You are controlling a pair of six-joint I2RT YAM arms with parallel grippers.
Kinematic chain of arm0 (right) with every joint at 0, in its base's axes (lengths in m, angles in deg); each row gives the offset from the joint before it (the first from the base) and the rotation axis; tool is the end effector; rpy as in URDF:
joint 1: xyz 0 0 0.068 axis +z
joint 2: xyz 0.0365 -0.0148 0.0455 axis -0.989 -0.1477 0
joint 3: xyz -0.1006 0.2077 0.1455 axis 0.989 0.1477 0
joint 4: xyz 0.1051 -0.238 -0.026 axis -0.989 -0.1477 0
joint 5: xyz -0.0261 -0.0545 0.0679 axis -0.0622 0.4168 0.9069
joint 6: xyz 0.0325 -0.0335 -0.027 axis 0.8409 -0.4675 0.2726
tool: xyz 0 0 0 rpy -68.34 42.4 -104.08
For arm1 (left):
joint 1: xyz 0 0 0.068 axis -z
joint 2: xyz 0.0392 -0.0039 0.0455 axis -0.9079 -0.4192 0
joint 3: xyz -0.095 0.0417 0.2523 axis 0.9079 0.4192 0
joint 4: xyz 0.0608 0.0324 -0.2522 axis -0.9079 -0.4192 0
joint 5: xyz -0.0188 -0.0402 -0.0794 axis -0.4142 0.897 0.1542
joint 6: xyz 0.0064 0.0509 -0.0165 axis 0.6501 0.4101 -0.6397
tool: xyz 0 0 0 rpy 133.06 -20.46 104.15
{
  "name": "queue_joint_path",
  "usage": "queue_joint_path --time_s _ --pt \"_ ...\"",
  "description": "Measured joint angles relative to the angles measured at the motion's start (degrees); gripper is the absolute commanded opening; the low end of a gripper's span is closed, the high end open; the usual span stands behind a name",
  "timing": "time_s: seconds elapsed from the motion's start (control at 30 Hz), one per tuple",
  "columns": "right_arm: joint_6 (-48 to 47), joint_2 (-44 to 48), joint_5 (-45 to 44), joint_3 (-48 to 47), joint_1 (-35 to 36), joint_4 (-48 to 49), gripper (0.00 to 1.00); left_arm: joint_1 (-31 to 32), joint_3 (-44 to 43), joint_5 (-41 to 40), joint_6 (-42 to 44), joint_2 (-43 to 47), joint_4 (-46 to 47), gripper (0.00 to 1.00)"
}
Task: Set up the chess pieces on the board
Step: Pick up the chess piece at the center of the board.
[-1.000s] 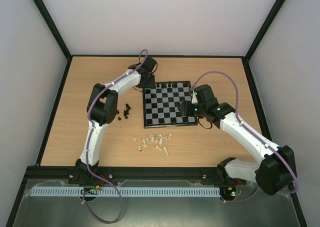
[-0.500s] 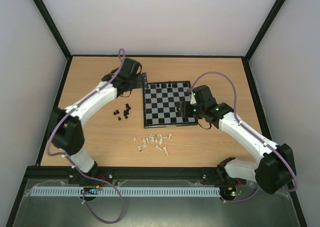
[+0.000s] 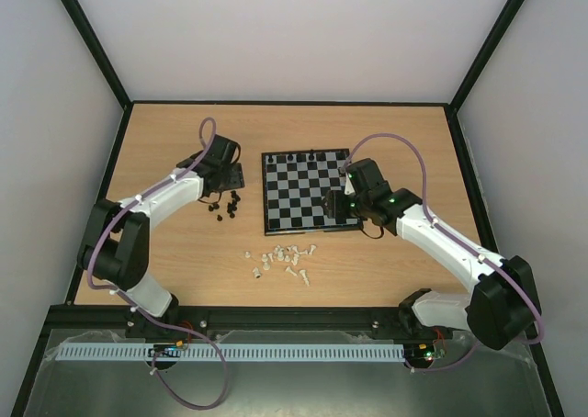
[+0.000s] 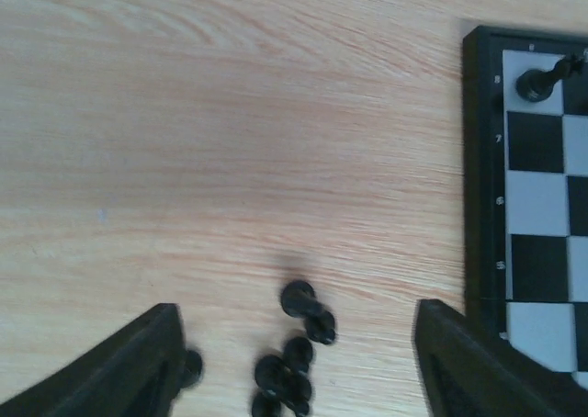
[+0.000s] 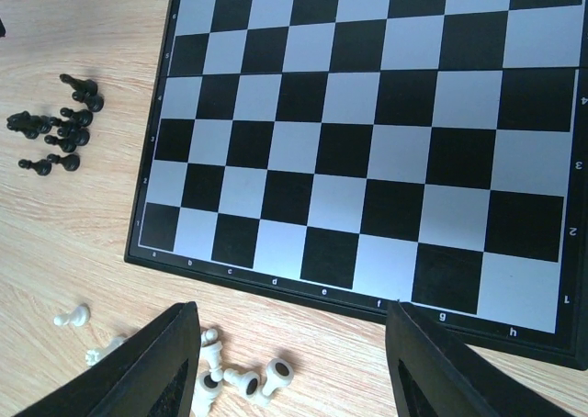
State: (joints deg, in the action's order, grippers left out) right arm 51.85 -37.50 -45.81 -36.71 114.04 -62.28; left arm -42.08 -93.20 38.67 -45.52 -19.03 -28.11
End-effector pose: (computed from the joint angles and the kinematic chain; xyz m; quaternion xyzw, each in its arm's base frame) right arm 0.2268 0.1476 0.2659 -0.0672 0.8964 0.2398 0.3666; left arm 0.3119 -0.1258 0.2180 -0.0873 0.9399 -0.0609 0.3245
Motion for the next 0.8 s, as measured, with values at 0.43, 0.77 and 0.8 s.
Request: queue_joint_path --time_s 0.43,0.77,0.8 --pt "-0.13 -0.9 -0.46 0.0 0.94 0.04 0.56 -1.55 -1.16 4.07 3.21 -7.08 2.62 0.35" --pt "-0.15 -1.2 -0.76 0.0 1.31 0.04 0.56 -1.55 -1.18 4.57 4.13 -8.39 2.71 0.26" --pt "-0.15 -1.2 -0.79 0.0 1.36 0.04 0.56 -1.55 -1.18 4.52 4.17 -8.7 2.71 0.24"
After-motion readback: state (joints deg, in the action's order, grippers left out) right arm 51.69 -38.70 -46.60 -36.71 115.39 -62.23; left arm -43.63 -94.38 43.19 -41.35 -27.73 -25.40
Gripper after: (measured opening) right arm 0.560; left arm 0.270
